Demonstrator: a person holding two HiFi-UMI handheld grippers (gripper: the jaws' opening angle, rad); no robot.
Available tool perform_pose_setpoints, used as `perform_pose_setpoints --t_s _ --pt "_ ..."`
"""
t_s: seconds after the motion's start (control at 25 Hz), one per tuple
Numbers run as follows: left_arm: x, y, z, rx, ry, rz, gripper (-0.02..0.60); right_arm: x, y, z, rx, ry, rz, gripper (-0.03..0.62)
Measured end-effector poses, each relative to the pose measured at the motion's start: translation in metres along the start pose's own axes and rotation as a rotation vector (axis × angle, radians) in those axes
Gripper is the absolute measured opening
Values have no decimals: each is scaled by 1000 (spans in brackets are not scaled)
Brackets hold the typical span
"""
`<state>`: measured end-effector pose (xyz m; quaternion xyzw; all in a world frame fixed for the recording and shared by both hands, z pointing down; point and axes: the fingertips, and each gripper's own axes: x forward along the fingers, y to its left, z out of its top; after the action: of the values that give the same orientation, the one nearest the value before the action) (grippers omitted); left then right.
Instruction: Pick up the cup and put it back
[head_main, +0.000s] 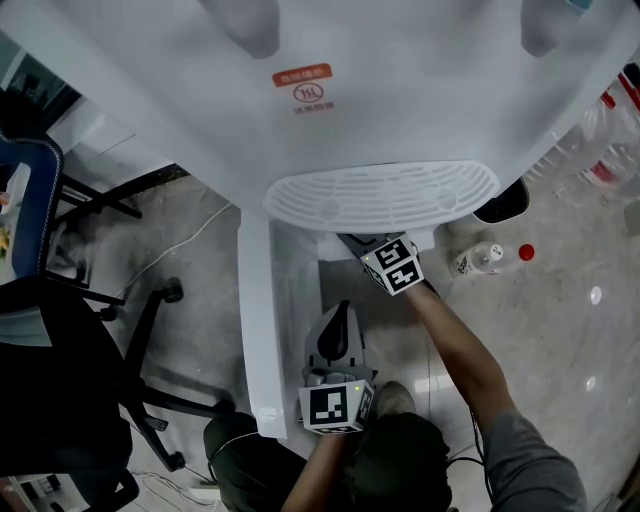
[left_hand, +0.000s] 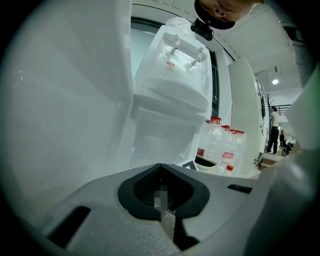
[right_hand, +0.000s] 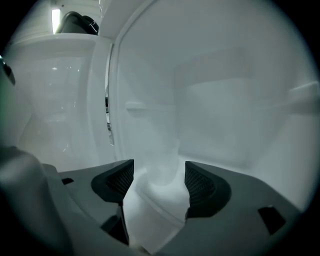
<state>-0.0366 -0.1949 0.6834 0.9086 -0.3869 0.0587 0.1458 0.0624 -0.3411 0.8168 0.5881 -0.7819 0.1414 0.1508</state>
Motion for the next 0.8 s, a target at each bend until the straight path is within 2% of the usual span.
perform_pose_setpoints --t_s 0.36,0.56,0.6,0.68,0.8 --pt "1 4 0 4 -5 -2 9 26 -6 -1 -44 43 26 316" --pt "2 6 -4 2 4 -1 9 28 -7 4 -78 13 22 313" --pt "1 6 -5 4 8 -1 9 29 -7 4 -86 11 20 309" --pt "1 6 -5 2 10 -6 9 28 -9 3 -90 15 9 252" --pt "0 5 -7 1 16 -13 9 26 -7 7 -97 15 5 245"
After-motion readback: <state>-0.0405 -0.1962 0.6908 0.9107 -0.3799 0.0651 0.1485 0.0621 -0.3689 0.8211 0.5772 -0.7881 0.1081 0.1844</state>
